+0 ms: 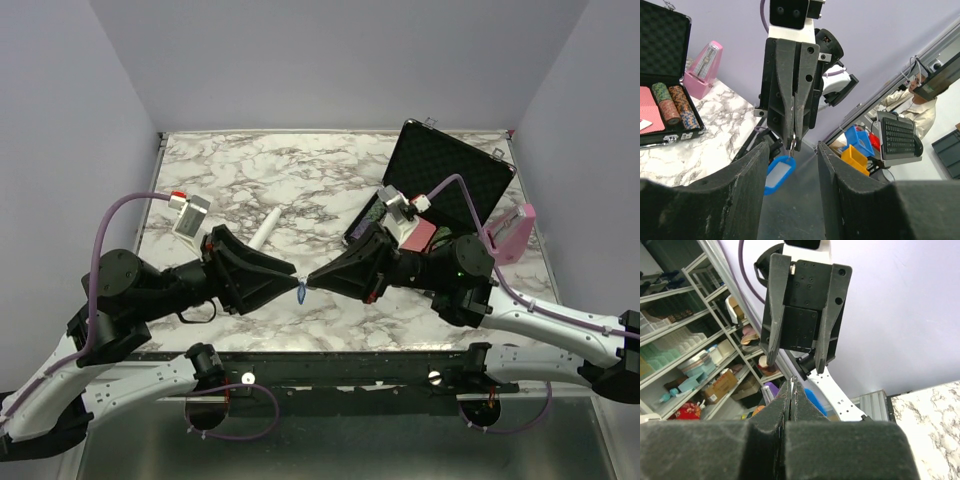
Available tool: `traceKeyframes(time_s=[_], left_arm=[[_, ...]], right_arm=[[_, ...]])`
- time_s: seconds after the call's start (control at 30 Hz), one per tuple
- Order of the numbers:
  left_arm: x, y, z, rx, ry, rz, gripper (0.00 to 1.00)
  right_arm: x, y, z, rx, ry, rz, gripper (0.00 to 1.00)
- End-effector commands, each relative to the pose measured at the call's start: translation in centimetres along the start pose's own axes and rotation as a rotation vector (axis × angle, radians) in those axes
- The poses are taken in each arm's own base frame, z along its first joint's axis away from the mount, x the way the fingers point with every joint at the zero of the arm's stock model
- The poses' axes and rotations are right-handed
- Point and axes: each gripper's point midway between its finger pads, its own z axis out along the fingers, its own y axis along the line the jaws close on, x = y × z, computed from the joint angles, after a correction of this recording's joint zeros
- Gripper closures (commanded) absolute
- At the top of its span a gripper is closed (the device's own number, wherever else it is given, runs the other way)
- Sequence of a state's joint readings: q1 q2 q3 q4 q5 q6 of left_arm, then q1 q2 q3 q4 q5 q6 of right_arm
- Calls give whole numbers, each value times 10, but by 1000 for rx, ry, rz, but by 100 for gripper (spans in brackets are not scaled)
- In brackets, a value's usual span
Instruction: Remove the keys from the keyring
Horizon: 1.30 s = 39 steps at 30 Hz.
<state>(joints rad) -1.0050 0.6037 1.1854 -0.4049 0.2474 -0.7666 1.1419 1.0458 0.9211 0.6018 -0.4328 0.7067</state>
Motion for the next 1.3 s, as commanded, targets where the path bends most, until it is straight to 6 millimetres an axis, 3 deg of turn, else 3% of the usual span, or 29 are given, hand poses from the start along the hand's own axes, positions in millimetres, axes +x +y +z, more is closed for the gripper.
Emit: traceKeyframes(time_s=[0.0, 0.57, 0.9, 1.13, 1.27], left_arm=[[2, -3, -2, 38, -17, 39, 51], [7, 21, -21, -58, -47, 112, 55], [9, 29, -15, -95, -22, 127, 58], [10, 31, -12, -100, -14, 128, 66], [11, 31, -10, -100, -4, 128, 76]], right_arm=[[-20, 4, -3, 15, -103, -12, 99], [-5, -3, 16, -19, -33, 34, 99], [-1, -5, 21, -24, -10, 54, 99], [1, -5, 23, -30, 1, 57, 99], [3, -6, 23, -31, 4, 55, 99]])
